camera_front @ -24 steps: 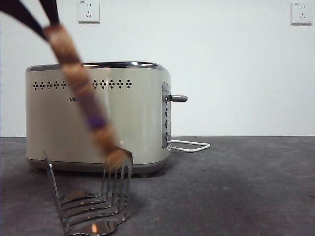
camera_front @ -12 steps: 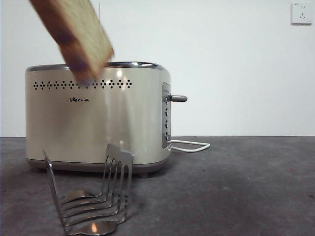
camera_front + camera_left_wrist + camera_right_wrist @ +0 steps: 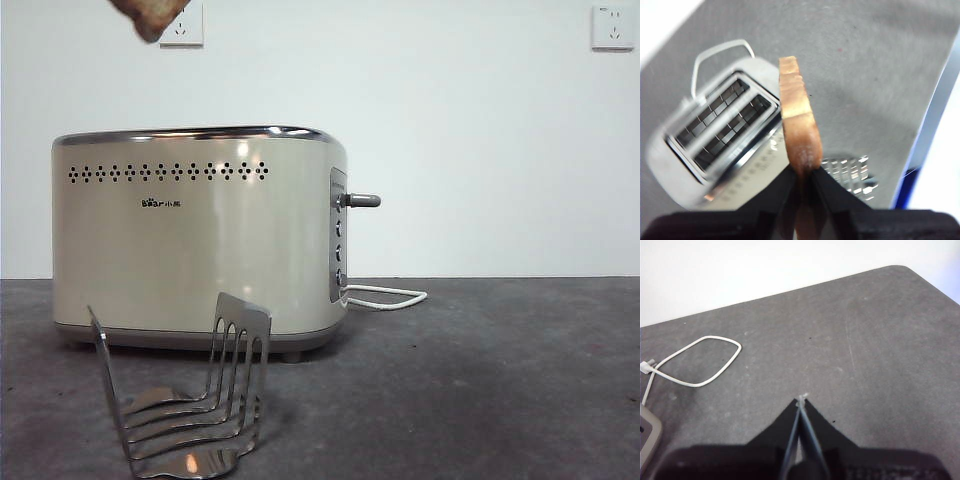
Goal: Pick up a slice of bread from the rack,put the bread on the toaster,press the button
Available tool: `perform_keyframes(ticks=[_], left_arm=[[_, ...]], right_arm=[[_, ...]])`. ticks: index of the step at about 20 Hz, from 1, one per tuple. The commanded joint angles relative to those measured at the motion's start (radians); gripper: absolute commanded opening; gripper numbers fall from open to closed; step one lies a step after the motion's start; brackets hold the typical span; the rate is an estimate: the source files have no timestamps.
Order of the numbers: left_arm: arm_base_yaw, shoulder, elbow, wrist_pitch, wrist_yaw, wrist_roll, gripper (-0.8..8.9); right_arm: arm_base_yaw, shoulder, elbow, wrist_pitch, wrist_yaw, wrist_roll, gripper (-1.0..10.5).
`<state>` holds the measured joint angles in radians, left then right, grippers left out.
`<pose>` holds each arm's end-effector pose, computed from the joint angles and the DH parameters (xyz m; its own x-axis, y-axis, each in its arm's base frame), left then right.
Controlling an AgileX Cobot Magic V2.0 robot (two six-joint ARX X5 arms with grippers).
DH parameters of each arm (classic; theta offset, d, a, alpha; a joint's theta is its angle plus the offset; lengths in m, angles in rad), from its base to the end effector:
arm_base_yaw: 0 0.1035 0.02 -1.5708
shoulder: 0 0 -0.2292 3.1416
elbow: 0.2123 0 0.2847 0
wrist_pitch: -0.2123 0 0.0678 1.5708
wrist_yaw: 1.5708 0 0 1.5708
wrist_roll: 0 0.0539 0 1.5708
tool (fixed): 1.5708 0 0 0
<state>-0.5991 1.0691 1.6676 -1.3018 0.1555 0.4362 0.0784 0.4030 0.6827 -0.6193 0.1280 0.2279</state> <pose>0.1590 -0.1187 0.4325 0.5349 -0.5528 -0.6389 0.8190 0.5250 0.2315 0.1744 0.0068 0.2875 0.9423 -0.0540 -0.3304 0.1162 0.9783 0.1716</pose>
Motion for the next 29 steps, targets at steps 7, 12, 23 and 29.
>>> perform_keyframes(ticks=[7,12,23,29], left_arm=[[-0.004,0.048,-0.001,0.003,-0.191,0.537,-0.05],[-0.005,0.097,-0.001,0.02,-0.293,0.631,-0.05],[-0.063,0.15,-0.001,0.101,-0.389,0.761,-0.05],[-0.072,0.177,-0.001,0.113,-0.422,0.788,-0.05]], right_arm=[[0.0,0.0,0.003,-0.019,-0.001,0.006,0.0],[0.0,0.0,0.003,-0.019,-0.001,0.006,0.0],[0.0,0.0,0.003,-0.019,-0.001,0.006,0.0],[0.0,0.0,0.003,-0.019,-0.001,0.006,0.0]])
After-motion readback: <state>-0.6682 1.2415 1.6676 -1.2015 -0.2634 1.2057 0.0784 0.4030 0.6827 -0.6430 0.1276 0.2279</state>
